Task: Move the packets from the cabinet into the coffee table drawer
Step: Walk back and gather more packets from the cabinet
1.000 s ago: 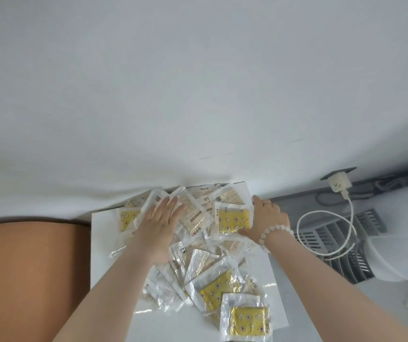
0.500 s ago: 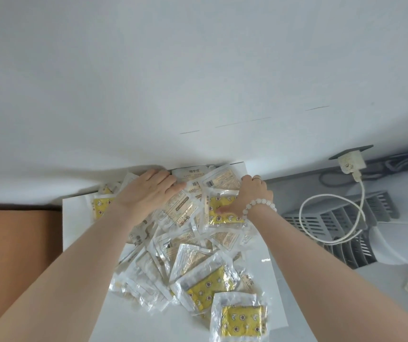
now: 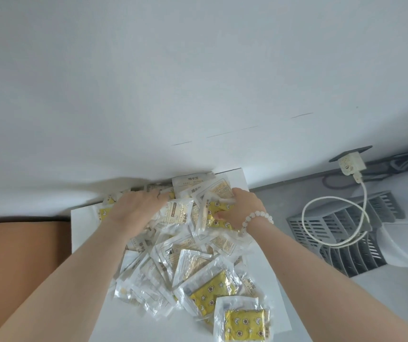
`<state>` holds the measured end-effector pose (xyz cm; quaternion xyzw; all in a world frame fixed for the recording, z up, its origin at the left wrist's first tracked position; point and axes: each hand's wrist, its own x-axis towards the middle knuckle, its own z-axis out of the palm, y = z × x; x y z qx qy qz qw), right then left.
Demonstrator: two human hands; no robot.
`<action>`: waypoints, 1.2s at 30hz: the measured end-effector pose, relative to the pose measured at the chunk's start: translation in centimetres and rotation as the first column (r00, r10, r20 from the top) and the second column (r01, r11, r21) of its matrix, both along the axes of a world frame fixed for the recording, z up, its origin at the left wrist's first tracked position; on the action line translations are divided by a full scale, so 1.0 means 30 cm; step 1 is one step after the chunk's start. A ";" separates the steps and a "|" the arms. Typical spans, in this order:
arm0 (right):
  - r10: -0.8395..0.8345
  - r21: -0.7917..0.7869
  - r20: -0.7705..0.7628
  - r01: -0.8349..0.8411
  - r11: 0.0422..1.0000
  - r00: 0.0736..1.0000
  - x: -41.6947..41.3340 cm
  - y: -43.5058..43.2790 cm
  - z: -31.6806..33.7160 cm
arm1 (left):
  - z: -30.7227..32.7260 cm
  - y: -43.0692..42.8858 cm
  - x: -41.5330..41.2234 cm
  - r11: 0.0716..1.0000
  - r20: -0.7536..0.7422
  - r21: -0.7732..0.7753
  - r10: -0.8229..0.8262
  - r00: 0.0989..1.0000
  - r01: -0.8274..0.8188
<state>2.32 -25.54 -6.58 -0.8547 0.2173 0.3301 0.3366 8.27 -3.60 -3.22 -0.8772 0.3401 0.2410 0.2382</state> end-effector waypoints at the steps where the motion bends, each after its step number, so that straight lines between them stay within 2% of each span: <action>1: -0.021 0.027 0.000 0.021 0.999 1.000 -0.009 0.001 0.008 | 0.014 0.003 0.001 0.999 -0.014 0.021 0.030 0.999 -0.029; 5: -0.097 0.093 -0.034 0.100 0.991 0.995 -0.049 -0.003 0.043 | 0.082 0.003 -0.006 0.985 -0.068 0.096 0.150 0.986 -0.143; 9: -0.250 0.184 -0.050 0.255 0.949 0.967 -0.088 -0.017 0.138 | 0.203 -0.004 -0.013 0.927 -0.104 -0.019 0.370 0.923 -0.374; 11: -0.337 0.259 -0.055 0.340 0.904 0.940 -0.109 -0.012 0.217 | 0.272 -0.010 -0.041 0.830 -0.171 -0.142 0.516 0.840 -0.539; 13: -0.400 0.304 -0.055 0.397 0.866 0.915 -0.128 -0.011 0.300 | 0.332 -0.025 -0.076 0.681 -0.258 -0.265 0.632 0.731 -0.683; 16: -0.524 0.326 -0.032 0.505 0.799 0.851 -0.162 -0.043 0.419 | 0.440 -0.071 -0.131 0.476 -0.397 -0.377 0.691 0.603 -0.794; 21: -0.706 0.369 0.043 0.645 0.669 0.707 -0.234 -0.103 0.665 | 0.651 -0.181 -0.185 0.263 -0.627 -0.478 0.566 0.535 -0.838; 24: -0.793 0.400 0.101 0.705 0.586 0.601 -0.277 -0.128 0.821 | 0.803 -0.282 -0.168 0.196 -0.687 -0.517 0.486 0.540 -0.833; 31: -0.933 0.504 0.295 0.796 0.336 0.208 -0.473 -0.262 1.185 | 1.126 -0.514 -0.207 0.138 -0.711 -0.648 0.243 0.660 -0.749; 34: -0.916 0.486 0.387 0.820 0.302 0.107 -0.623 -0.300 1.305 | 1.216 -0.588 -0.293 0.155 -0.726 -0.662 0.113 0.678 -0.734; 36: -0.907 0.482 0.419 0.837 0.259 0.039 -0.738 -0.297 1.366 | 1.257 -0.622 -0.371 0.198 -0.728 -0.671 0.011 0.686 -0.715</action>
